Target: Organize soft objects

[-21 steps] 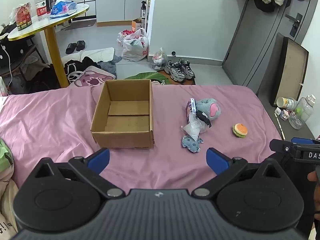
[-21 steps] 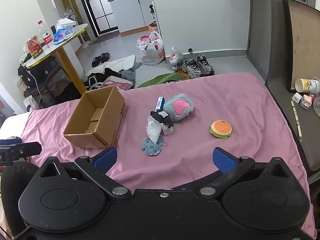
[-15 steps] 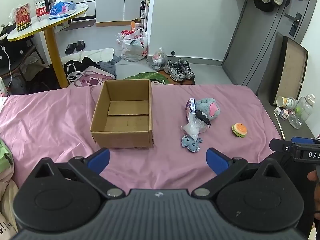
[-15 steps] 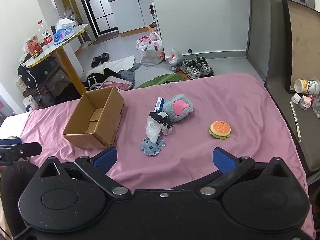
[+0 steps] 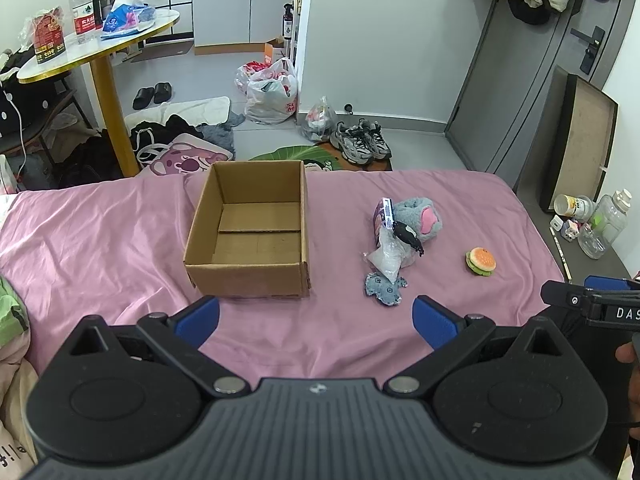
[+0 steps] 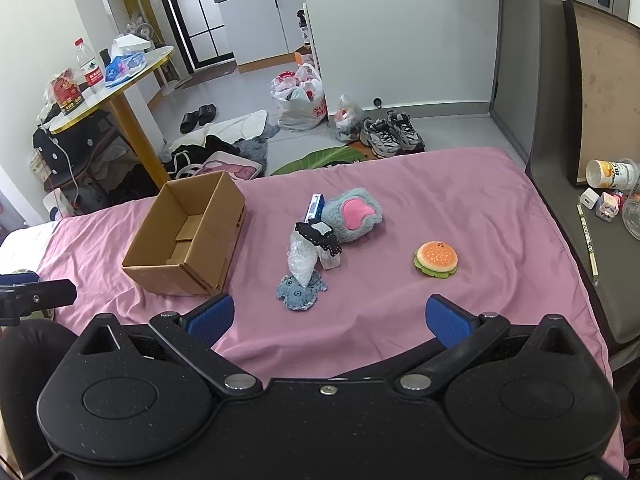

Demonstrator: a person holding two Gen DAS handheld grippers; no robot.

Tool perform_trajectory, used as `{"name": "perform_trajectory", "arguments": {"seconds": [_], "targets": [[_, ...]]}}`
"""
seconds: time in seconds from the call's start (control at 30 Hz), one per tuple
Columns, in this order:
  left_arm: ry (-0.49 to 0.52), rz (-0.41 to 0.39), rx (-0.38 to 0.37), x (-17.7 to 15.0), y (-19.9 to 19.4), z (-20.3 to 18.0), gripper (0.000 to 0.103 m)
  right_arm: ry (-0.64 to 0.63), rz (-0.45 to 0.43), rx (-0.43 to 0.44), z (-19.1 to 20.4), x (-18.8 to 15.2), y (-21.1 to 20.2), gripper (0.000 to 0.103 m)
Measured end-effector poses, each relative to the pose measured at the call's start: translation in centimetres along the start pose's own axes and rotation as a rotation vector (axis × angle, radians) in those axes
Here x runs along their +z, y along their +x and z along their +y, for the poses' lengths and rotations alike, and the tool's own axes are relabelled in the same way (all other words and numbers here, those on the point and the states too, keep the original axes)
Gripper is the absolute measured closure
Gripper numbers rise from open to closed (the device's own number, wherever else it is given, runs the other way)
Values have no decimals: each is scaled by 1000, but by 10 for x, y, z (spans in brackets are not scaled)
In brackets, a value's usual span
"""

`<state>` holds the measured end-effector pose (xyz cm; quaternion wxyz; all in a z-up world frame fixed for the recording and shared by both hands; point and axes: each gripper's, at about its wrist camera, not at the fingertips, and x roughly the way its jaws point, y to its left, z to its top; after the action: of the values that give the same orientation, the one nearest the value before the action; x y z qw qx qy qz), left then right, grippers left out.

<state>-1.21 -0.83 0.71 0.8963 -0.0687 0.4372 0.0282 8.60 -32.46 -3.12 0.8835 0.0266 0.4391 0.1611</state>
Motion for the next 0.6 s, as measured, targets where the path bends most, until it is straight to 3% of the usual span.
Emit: {"name": "perform_trajectory", "arguments": {"seconds": [0.6], "targets": [[-4, -7, 0, 1, 2, 0, 1, 3, -13, 4, -1, 0, 1, 0]]}}
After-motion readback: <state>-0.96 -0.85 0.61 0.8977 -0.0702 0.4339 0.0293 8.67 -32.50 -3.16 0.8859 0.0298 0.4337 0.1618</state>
